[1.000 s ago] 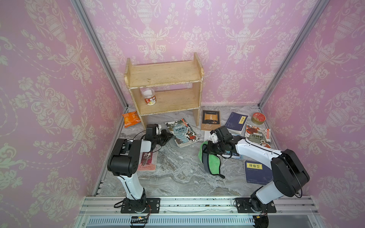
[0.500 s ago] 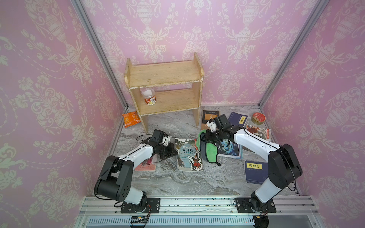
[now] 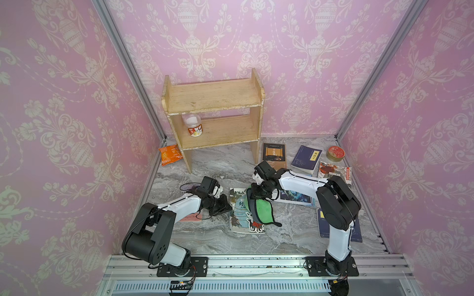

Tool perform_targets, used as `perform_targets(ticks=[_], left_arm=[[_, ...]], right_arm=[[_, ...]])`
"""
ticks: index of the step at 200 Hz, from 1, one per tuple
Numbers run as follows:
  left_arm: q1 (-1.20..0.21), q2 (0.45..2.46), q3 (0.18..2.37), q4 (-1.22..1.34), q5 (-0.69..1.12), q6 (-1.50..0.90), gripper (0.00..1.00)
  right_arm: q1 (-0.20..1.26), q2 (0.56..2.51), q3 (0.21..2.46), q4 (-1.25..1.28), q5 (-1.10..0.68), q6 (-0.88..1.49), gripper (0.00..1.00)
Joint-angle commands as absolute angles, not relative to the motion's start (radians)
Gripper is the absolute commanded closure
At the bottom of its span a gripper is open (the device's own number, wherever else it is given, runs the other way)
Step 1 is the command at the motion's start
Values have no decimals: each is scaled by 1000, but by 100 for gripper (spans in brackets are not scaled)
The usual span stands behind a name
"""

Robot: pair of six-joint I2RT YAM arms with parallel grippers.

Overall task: Wipe the cover of the book
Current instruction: Wipe the dirt from the cover of the book.

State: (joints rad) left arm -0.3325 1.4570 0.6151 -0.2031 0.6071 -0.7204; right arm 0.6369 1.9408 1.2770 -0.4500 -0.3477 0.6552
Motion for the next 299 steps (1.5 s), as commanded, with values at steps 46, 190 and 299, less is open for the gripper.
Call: perform_targets(ticks=[46,190,299], left_arm=[[-341,1415,462,205,594,-991,82],[-348,1464,440,221,626,-947,100],[-358,1477,450,219,603,-945,100]], right_arm=[[635,1968,1204,-418,-284,757,100],[529,1955,1184,-424,-285,716,100],[730,2242,1571,-473,-346,721,100]])
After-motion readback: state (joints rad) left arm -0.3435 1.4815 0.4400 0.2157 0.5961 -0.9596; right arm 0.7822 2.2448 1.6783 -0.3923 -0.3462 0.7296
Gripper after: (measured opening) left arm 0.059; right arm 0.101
